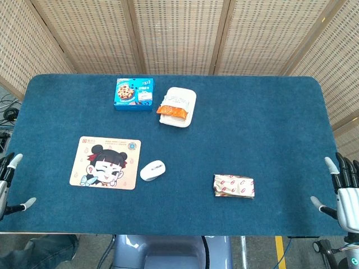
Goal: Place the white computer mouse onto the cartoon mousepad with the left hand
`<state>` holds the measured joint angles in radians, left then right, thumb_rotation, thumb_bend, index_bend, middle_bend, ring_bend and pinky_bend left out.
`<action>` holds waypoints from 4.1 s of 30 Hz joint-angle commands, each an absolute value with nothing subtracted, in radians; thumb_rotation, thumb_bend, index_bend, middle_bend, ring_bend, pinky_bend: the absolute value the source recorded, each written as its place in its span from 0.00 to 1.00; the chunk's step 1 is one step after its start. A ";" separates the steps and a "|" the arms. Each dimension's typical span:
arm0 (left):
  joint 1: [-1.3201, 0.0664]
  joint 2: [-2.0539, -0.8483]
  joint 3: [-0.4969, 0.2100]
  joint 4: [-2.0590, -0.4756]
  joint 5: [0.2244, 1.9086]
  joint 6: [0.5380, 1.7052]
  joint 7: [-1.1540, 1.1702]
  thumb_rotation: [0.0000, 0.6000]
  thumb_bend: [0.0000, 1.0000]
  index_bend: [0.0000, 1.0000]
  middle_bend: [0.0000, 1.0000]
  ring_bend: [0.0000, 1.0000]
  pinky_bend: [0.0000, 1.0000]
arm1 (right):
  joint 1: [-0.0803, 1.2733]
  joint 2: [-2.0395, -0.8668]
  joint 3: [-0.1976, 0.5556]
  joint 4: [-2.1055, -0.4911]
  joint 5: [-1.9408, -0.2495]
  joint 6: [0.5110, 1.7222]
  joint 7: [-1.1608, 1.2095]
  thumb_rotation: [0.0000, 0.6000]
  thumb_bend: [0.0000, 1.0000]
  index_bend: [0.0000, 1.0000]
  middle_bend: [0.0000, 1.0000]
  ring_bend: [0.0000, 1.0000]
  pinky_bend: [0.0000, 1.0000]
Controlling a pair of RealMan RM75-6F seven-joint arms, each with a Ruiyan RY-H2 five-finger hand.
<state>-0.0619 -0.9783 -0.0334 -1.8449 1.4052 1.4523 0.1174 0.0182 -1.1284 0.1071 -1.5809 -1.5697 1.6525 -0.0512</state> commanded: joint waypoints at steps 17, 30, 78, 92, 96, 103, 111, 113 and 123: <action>-0.294 -1.127 -0.112 -1.519 1.522 1.248 -0.098 1.00 0.00 0.00 0.00 0.00 0.00 | 0.033 -1.130 0.127 -1.565 -1.495 1.596 -0.035 1.00 0.00 0.00 0.00 0.00 0.00; -0.662 -1.556 -0.123 -0.916 1.688 1.073 -0.197 1.00 0.00 0.00 0.00 0.00 0.00 | 0.050 -1.135 0.162 -1.516 -1.397 1.532 0.005 1.00 0.00 0.00 0.00 0.00 0.00; -0.979 -1.917 0.092 -0.695 1.837 1.091 -0.148 1.00 0.00 0.00 0.00 0.00 0.00 | 0.044 -1.110 0.171 -1.496 -1.390 1.541 0.077 1.00 0.00 0.00 0.00 0.00 0.00; -1.083 -1.690 0.103 -0.929 1.843 0.999 -0.141 1.00 0.00 0.00 0.00 0.00 0.09 | 0.041 -1.105 0.178 -1.490 -1.370 1.534 0.093 1.00 0.00 0.00 0.00 0.00 0.00; -1.134 -1.658 0.100 -0.975 1.835 0.928 -0.176 1.00 0.00 0.00 0.00 0.00 0.13 | 0.042 -1.105 0.182 -1.487 -1.363 1.530 0.093 1.00 0.00 0.00 0.00 0.00 0.00; -1.203 -1.676 0.102 -0.998 1.817 0.800 -0.185 1.00 0.00 0.00 0.00 0.00 0.13 | 0.043 -1.104 0.192 -1.477 -1.341 1.520 0.104 1.00 0.00 0.00 0.00 0.00 0.00; -1.237 -1.718 0.123 -0.967 1.815 0.736 -0.185 1.00 0.02 0.00 0.00 0.01 0.13 | 0.042 -1.100 0.197 -1.469 -1.325 1.509 0.119 1.00 0.00 0.00 0.00 0.00 0.00; -1.244 -1.724 0.128 -0.961 1.813 0.721 -0.185 1.00 0.06 0.03 0.00 0.03 0.16 | 0.042 -1.100 0.198 -1.466 -1.322 1.506 0.122 1.00 0.00 0.00 0.00 0.00 0.00; -1.239 -1.748 0.163 -0.903 1.836 0.766 -0.188 1.00 0.21 0.53 0.42 0.41 0.36 | 0.041 -1.099 0.206 -1.454 -1.305 1.497 0.137 1.00 0.00 0.00 0.00 0.00 0.00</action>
